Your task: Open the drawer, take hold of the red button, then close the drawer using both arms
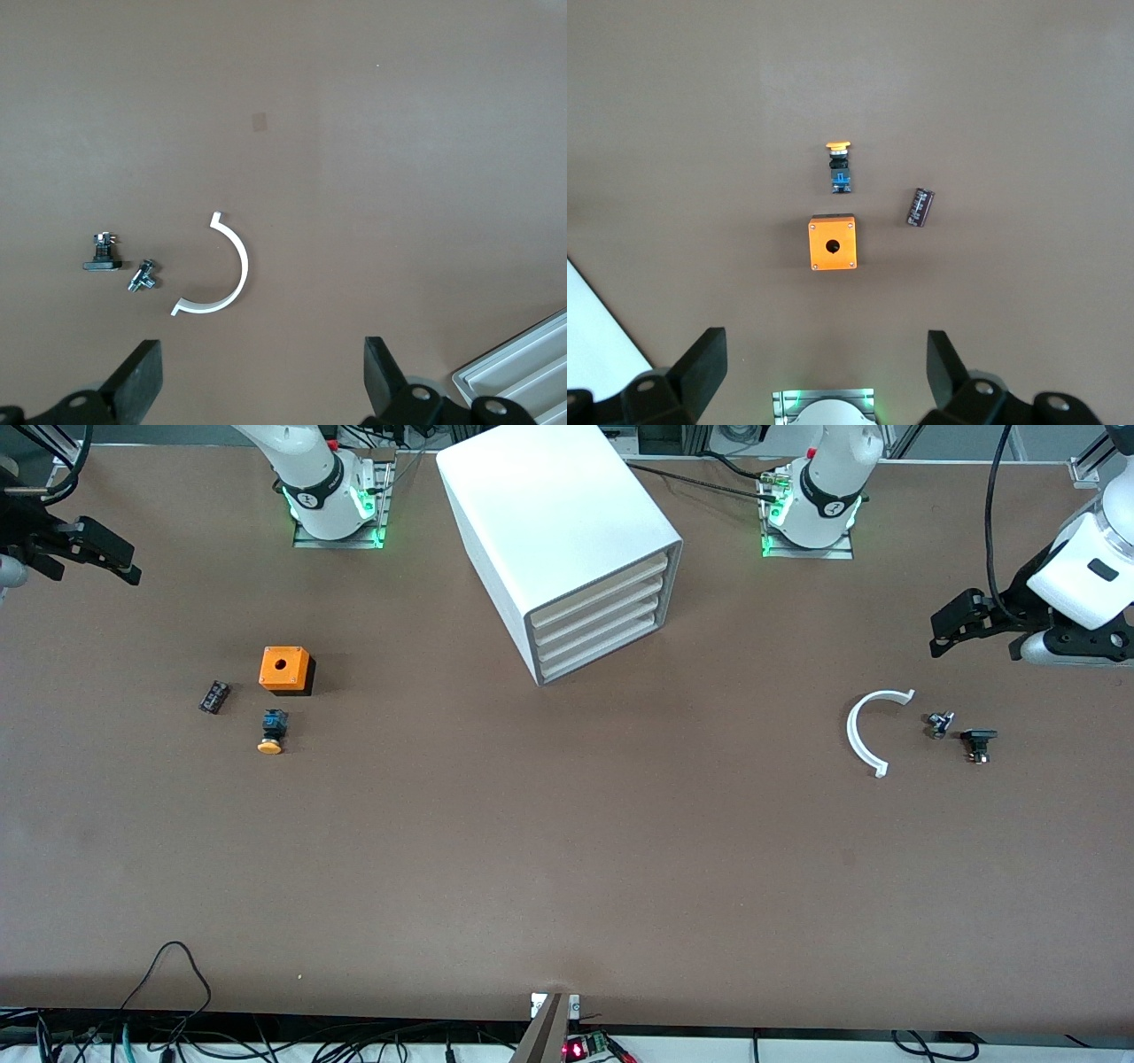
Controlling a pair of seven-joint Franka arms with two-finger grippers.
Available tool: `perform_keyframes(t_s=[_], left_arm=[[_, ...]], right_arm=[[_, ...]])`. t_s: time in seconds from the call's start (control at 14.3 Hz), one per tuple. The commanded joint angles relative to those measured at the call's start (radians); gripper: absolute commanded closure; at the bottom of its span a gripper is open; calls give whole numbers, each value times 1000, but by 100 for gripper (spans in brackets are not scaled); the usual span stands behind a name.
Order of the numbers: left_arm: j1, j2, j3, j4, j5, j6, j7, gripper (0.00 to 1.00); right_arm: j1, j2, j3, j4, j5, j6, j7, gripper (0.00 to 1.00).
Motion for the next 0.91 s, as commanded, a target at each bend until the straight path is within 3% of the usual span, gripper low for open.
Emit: perform_keyframes(t_s=[0.0, 0.42, 0.56, 0.84], left_arm=[[-6, 22, 2, 43, 25, -32, -3, 0], [-1, 35, 2, 40, 4, -73, -16, 0], [-1, 71, 0, 30, -7, -67, -11, 0], [-19, 231, -9, 14, -36, -73, -6, 0]], right_arm=[[1, -11, -2, -8, 10, -6, -6, 0], [3, -11, -2, -8, 10, 0, -6, 0], [3, -9, -2, -8, 10, 0, -6, 0], [3, -11, 0, -8, 7, -3, -6, 0]])
